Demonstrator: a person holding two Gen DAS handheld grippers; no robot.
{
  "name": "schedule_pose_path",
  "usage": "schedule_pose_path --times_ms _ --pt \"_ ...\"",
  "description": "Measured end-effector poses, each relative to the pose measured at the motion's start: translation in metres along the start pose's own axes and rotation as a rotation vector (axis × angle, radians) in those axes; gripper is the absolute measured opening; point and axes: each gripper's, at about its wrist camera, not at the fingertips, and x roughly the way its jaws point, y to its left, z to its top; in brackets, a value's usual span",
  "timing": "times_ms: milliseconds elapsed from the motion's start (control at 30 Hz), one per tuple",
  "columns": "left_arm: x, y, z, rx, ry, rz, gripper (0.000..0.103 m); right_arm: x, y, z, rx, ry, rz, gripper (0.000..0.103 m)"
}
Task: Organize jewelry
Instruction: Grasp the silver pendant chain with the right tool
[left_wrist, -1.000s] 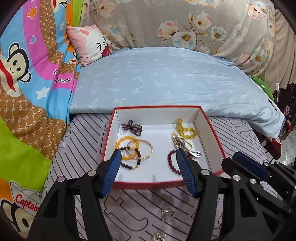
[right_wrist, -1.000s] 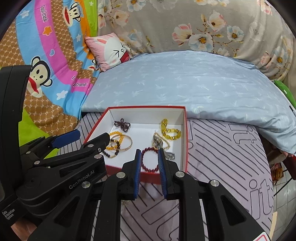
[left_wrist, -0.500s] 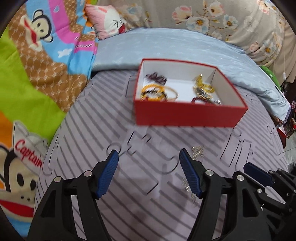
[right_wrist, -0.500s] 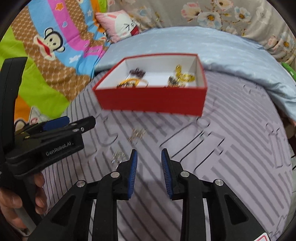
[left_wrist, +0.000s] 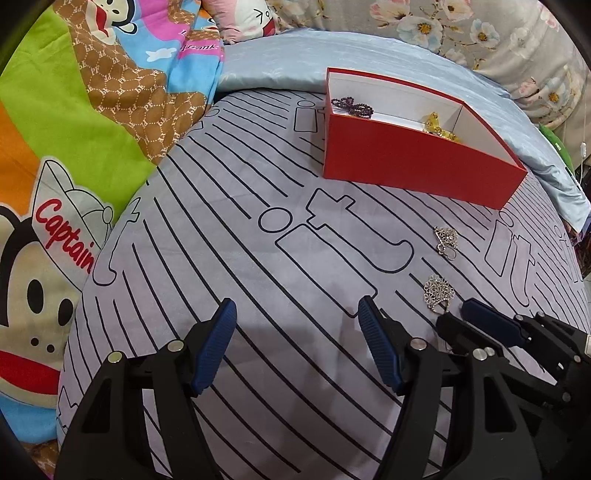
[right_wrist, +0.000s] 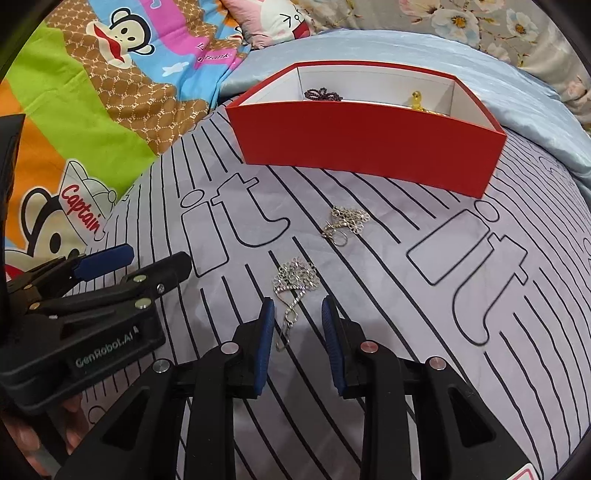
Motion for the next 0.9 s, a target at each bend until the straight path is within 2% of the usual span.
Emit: schedule_pose_path --times_ms 100,233,400,433,700,800,900 --pt "0.001 0.002 0.001 -0.006 -0.001 0.01 0.065 0.004 0.003 0.004 -0.015 -0.004 -0.011 0.026" --pt "0.003 0.004 0.002 -0.016 0.004 0.006 0.065 0.005 0.004 0.004 -0.042 -0.015 -0.047 0.013" --pt "0.004 0.001 0.004 -0.021 0.007 -0.018 0.065 -0.003 -0.009 -0.003 0.0 -0.018 -0.041 0.011" --pt "0.003 -0.001 0.006 -0.018 0.004 -0.026 0.065 -0.007 -0.016 -0.005 0.02 -0.022 -0.04 0.0" --pt "0.007 -0.045 0.024 0.042 -0.021 -0.101 0.065 -0.029 -0.058 -0.018 0.124 -0.029 -0.07 0.0" --pt "0.011 -0.057 0.03 0.057 -0.025 -0.098 0.065 -0.034 -0.069 -0.022 0.15 -0.031 -0.042 0.001" --pt "0.01 -0.054 0.033 0.035 -0.027 -0.101 0.065 -0.034 -0.065 -0.021 0.13 -0.029 -0.018 0.01"
